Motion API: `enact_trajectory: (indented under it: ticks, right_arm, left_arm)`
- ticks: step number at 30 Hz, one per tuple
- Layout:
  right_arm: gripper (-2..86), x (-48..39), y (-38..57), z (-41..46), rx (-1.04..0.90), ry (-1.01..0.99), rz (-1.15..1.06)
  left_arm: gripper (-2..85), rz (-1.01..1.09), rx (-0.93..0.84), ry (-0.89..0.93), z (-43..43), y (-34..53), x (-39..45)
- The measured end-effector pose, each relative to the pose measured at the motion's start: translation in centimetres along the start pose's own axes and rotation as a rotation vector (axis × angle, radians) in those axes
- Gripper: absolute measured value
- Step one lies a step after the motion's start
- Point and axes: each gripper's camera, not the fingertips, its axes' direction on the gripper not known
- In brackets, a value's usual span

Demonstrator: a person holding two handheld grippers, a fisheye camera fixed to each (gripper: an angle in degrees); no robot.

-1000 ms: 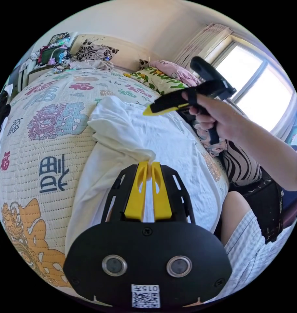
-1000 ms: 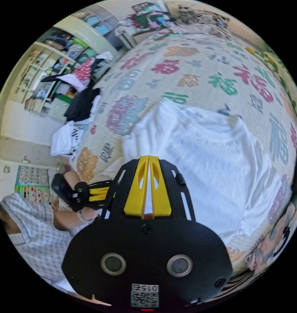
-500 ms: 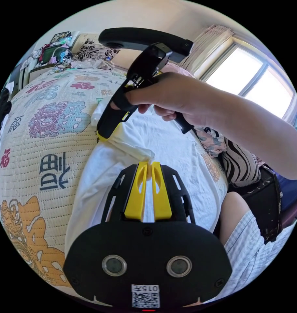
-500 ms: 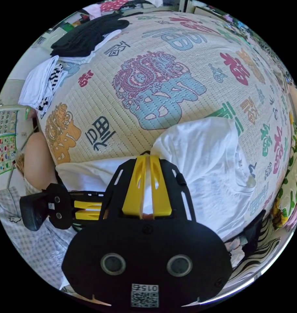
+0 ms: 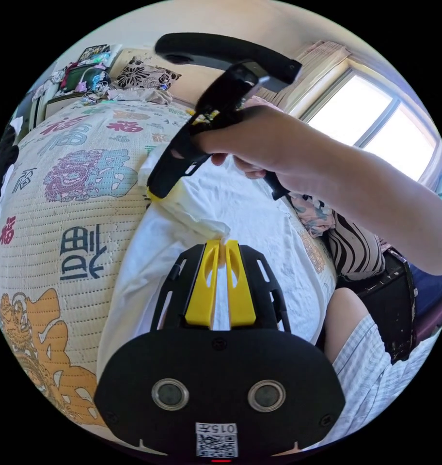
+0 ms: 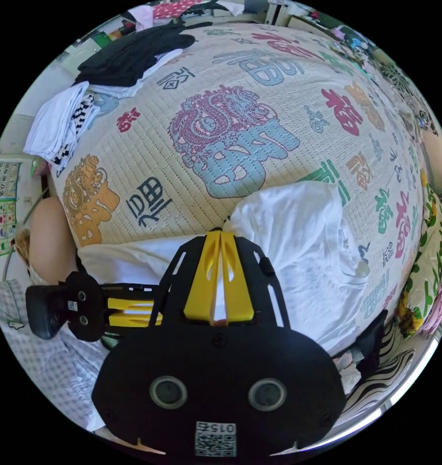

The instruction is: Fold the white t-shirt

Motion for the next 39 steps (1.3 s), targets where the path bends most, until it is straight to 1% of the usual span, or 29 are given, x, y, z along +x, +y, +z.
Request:
enact_trajectory:
  ticks: [2,4,6,7,9,10,11,12,14,15,17,19,20,22,25,30,34,39]
  right_arm:
    - [-0.9,0.8,0.7,-1.0,0.049,-0.065,0.03]
    - [-0.9,2.0,1.4,-2.7,0.138,-0.153,0.071]
    - [-0.8,2.7,1.7,-4.6,0.237,-0.185,0.104]
    - [-0.8,3.0,1.5,-6.0,0.298,-0.207,0.112]
    - [-0.7,3.3,0.4,-7.5,0.353,-0.224,0.102]
    - [-0.7,3.2,-0.9,-7.9,0.34,-0.224,0.08]
    - [-0.6,3.0,-1.6,-7.9,0.329,-0.228,0.067]
    - [-0.5,2.4,-3.0,-7.5,0.284,-0.247,0.027]
    - [-0.3,1.0,-4.8,-6.0,0.176,-0.295,-0.039]
    - [0.0,0.1,-5.7,-4.7,0.098,-0.346,-0.08]
    - [0.9,-0.8,-6.2,-2.9,0.026,-0.378,-0.107]
    - [5.2,-1.6,-6.2,-0.4,-0.101,-0.343,-0.118]
    - [6.6,-1.7,-6.1,0.2,-0.134,-0.322,-0.116]
    - [8.6,-1.7,-5.0,1.7,-0.206,-0.215,-0.114]
    - [7.9,-1.1,-3.2,1.6,-0.198,-0.094,-0.104]
    - [7.5,-0.8,-0.8,0.9,-0.174,0.006,-0.082]
    - [7.5,-1.0,0.8,0.6,-0.146,-0.018,-0.058]
    - [5.6,-1.4,3.2,-0.1,-0.119,0.043,-0.047]
  left_arm:
    - [-0.3,-0.02,0.032,0.002,-1.2,-0.1,-0.4]
    - [-0.3,-0.046,0.081,-0.006,-3.0,-0.3,-1.0]
    - [-0.3,-0.115,0.18,-0.069,-6.4,-0.6,-2.6]
    - [-0.3,-0.136,0.207,-0.079,-7.3,-0.7,-3.1]
    - [-0.3,-0.212,0.29,-0.073,-10.4,-1.2,-5.9]
    - [-0.3,-0.236,0.301,-0.068,-11.0,-1.4,-6.7]
    - [-0.4,-0.261,0.322,-0.027,-11.9,-1.6,-7.9]
    - [-0.4,-0.25,0.305,0.049,-11.9,-2.0,-8.5]
    - [-0.4,-0.217,0.219,0.174,-10.6,-2.6,-8.3]
    - [-0.4,-0.19,0.177,0.209,-9.4,-2.5,-7.5]
    - [-0.4,-0.164,0.116,0.189,-7.6,-2.1,-6.1]
    - [-0.3,-0.152,0.066,0.182,-6.1,-1.6,-5.3]
    - [-0.3,-0.151,0.042,0.191,-5.5,-1.4,-5.2]
    - [-0.3,-0.166,0.029,0.207,-5.2,-1.2,-5.4]
    - [-0.3,-0.173,0.028,0.217,-5.7,-1.2,-5.9]
    - [-0.3,-0.156,0.012,0.202,-6.6,-1.6,-6.1]
    - [-0.3,-0.147,-0.001,0.19,-7.0,-1.6,-6.2]
    - [-0.4,-0.151,-0.017,0.191,-7.9,-1.7,-7.0]
